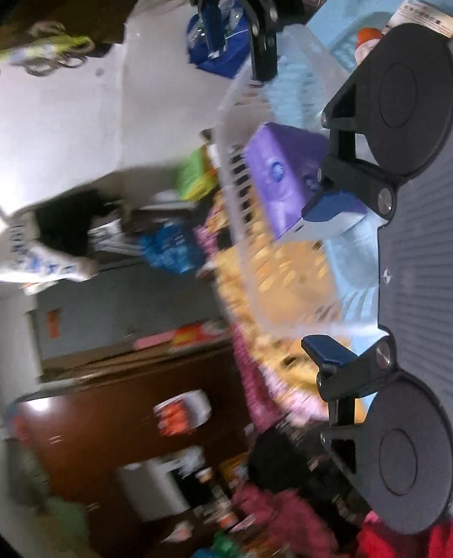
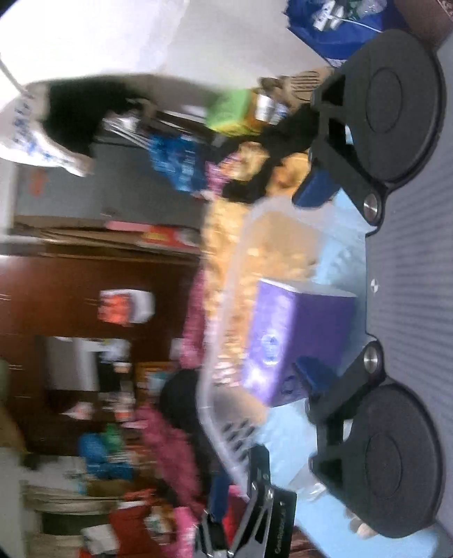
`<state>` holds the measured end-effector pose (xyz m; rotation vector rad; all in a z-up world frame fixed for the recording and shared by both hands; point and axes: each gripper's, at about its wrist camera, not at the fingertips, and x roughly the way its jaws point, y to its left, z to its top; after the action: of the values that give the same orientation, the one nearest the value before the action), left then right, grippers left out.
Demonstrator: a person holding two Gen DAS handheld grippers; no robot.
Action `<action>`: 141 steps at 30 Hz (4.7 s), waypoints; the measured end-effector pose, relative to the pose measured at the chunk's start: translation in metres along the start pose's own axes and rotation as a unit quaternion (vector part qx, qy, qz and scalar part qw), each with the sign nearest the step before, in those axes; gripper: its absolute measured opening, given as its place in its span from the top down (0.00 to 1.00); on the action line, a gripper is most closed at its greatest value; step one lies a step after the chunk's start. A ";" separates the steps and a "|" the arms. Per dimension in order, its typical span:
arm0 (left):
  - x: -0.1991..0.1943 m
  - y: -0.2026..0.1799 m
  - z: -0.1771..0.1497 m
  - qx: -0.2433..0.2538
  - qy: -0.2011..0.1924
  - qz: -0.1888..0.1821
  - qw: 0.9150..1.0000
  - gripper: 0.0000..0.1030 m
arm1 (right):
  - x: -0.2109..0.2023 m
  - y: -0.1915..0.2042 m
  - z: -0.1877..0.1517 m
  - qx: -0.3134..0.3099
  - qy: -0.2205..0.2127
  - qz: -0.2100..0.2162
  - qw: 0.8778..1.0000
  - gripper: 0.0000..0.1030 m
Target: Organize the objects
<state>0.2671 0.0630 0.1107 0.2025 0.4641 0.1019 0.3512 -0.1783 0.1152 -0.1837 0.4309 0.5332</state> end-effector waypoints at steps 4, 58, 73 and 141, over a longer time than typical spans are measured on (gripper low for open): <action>-0.064 0.012 0.005 -0.001 -0.057 0.037 0.998 0.21 | -0.047 -0.005 -0.016 0.014 -0.082 0.015 0.996 0.00; -0.057 0.020 -0.156 -0.175 -0.125 -0.170 0.962 0.85 | -0.055 0.091 -0.107 -0.020 -0.116 0.115 0.986 0.83; -0.140 -0.028 -0.067 -0.103 -0.257 -0.176 0.945 0.86 | -0.133 0.043 -0.048 0.016 -0.233 0.144 0.962 0.83; 0.035 -0.032 -0.010 -0.085 -0.017 -0.147 0.985 0.12 | -0.014 -0.010 -0.017 0.034 0.003 0.042 0.999 0.08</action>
<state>0.2956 0.0383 0.0796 -0.0339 0.4451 -0.1511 0.3395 -0.1981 0.1065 -0.1025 0.4642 0.5995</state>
